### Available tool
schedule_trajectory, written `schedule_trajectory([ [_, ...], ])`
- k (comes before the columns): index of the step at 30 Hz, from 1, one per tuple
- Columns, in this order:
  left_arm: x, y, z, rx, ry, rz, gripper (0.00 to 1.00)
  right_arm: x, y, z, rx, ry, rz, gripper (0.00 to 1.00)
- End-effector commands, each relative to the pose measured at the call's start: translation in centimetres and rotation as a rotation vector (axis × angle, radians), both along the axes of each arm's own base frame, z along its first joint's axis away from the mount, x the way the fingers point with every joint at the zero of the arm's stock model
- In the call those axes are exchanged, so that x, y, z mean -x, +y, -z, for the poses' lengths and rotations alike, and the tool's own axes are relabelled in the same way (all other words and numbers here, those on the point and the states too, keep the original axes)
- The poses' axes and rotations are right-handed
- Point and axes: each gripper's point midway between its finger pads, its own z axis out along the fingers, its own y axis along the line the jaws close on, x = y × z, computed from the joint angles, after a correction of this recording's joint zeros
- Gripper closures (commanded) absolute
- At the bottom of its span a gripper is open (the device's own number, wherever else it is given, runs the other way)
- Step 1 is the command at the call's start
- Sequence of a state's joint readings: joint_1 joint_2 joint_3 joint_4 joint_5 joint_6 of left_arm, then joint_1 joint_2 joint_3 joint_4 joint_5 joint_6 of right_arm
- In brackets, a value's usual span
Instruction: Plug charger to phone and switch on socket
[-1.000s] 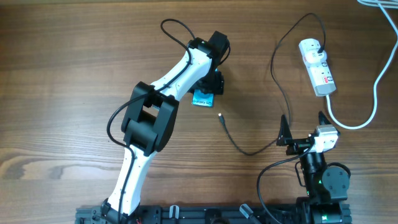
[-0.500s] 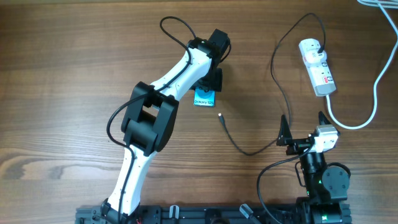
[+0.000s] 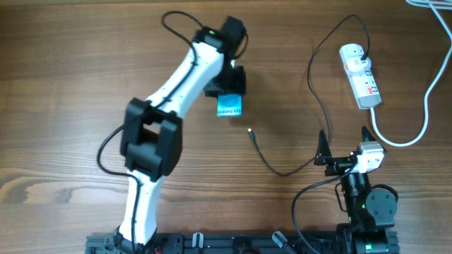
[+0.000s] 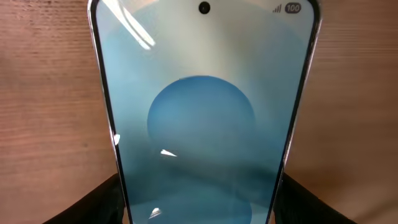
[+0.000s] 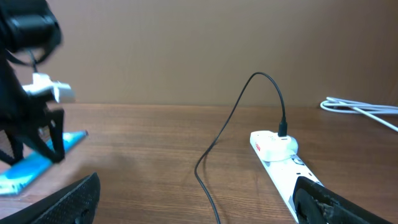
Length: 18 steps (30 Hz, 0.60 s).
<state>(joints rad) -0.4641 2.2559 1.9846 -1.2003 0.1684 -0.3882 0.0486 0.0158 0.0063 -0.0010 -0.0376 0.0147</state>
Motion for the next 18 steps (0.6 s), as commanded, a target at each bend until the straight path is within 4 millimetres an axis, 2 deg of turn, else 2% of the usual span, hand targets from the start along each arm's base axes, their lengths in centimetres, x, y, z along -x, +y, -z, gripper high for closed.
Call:
schedule_trajectory([
  [1,0.2,-1.9,-4.3,0.273,0.061,-0.032,0.40,0.0,0.1,-0.1,-0.012,-0.006,-0.005,0.00],
  [3,0.0,-1.8,-5.0,0.357,0.093,-0.052,0.40,0.0,0.1,-0.1,-0.012,-0.006,-0.005,0.00],
  [5,-0.1,-1.9,-5.8,0.432,0.121,-0.063,0.40,0.1,0.2,-1.8,-0.045,-0.071,-0.017,0.00],
  [6,-0.1,-2.0,-6.3,0.478,0.137,-0.066,0.40,0.5,2.3,-2.5,-0.208,-0.074,-0.144,0.01],
  [7,-0.1,-2.2,-6.7,0.519,0.152,-0.068,0.40,0.8,3.3,-2.6,-0.411,-0.031,-0.214,0.00],
  [8,-0.1,-2.4,-7.4,0.570,0.165,-0.069,0.40,0.8,3.3,-3.2,-0.666,-0.005,-0.227,0.00],
  [9,-0.3,-2.6,-7.9,0.612,0.169,-0.069,0.40,0.8,2.7,-3.9,-0.814,-0.014,-0.211,0.00],
  [10,-0.5,-2.7,-8.4,0.652,0.171,-0.066,0.40,1.3,2.9,-6.4,-0.842,-0.101,-0.267,0.01],
  [11,-0.7,-2.9,-9.1,0.701,0.174,-0.062,0.40,2.3,3.3,-9.1,-0.791,-0.208,-0.337,0.00],
  [12,-0.8,-3.2,-9.6,0.740,0.176,-0.055,0.40,4.0,3.7,-12.7,-0.702,-0.368,-0.410,0.00],
  [13,-0.9,-3.5,-10.4,0.791,0.178,-0.044,0.40,4.7,3.6,-14.9,-0.692,-0.423,-0.426,0.00],
  [14,-0.9,-3.7,-11.1,0.835,0.184,-0.036,0.40,4.7,3.7,-16.2,-0.672,-0.421,-0.425,0.00],
  [16,-1.0,-3.9,-12.6,0.929,0.204,-0.026,0.39,2.9,5.1,-18.2,-0.562,-0.292,-0.432,0.00],
  [17,-1.1,-3.9,-12.8,0.944,0.216,-0.040,0.39,1.8,5.5,-18.3,-0.523,-0.216,-0.421,0.00],
  [18,-1.5,-3.6,-12.9,0.945,0.221,-0.068,0.39,-0.8,6.3,-17.8,-0.430,-0.033,-0.404,0.00],
])
